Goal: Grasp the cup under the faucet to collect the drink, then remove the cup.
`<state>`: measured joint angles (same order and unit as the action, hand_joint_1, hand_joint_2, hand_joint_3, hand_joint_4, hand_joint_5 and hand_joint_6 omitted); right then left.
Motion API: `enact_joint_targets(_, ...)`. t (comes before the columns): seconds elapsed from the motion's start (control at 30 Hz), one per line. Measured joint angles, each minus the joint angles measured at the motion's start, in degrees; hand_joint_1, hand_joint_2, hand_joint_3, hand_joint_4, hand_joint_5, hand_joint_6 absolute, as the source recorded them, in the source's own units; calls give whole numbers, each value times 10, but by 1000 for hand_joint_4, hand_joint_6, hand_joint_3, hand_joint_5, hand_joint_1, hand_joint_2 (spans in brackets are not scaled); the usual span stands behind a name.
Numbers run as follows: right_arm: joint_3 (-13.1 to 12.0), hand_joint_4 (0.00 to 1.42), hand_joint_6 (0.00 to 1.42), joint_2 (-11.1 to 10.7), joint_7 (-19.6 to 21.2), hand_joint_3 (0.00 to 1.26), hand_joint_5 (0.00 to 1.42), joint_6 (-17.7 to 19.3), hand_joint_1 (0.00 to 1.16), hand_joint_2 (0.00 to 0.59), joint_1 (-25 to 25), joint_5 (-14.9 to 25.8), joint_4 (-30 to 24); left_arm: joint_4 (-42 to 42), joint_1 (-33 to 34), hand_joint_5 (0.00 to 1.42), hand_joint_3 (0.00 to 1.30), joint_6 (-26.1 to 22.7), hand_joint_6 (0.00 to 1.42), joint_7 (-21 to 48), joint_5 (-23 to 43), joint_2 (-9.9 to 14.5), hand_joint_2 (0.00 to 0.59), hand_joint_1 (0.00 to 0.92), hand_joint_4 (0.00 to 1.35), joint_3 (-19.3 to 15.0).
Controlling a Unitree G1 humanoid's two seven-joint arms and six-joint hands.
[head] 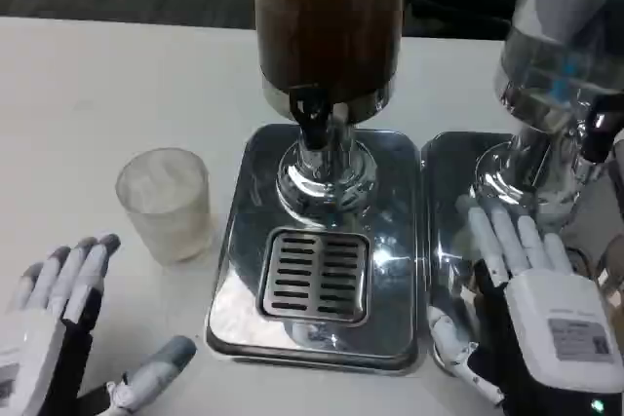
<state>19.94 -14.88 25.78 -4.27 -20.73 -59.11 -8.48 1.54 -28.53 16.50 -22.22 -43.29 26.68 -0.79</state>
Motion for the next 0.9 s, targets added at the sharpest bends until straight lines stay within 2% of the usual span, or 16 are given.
enact_joint_targets(0.5, 0, 0, 0, 5, -1, 23, 0, 0, 129, 489, 3, 7, 1, 1, -1, 0, 0, 0, 0, 0, 5, -1, 143, 0, 0, -5)
enact_joint_targets(0.63, 5, 0, 0, 6, -4, 23, 0, -4, 129, 489, 11, 5, 4, 2, -1, 0, 0, 7, 0, -6, 30, -5, 137, 0, 0, -24)
enact_joint_targets(0.7, 12, 0, 0, 9, -7, 23, 0, -10, 129, 489, 14, -2, 3, -1, 1, 0, 0, 27, 0, -11, 57, -5, 135, 0, 0, -40)
enact_joint_targets(0.9, 19, 0, 0, 22, -7, 26, 0, -26, 129, 489, 12, -4, 3, -32, 20, 0, 0, 74, 0, -22, 91, 1, 76, 0, 0, -74)
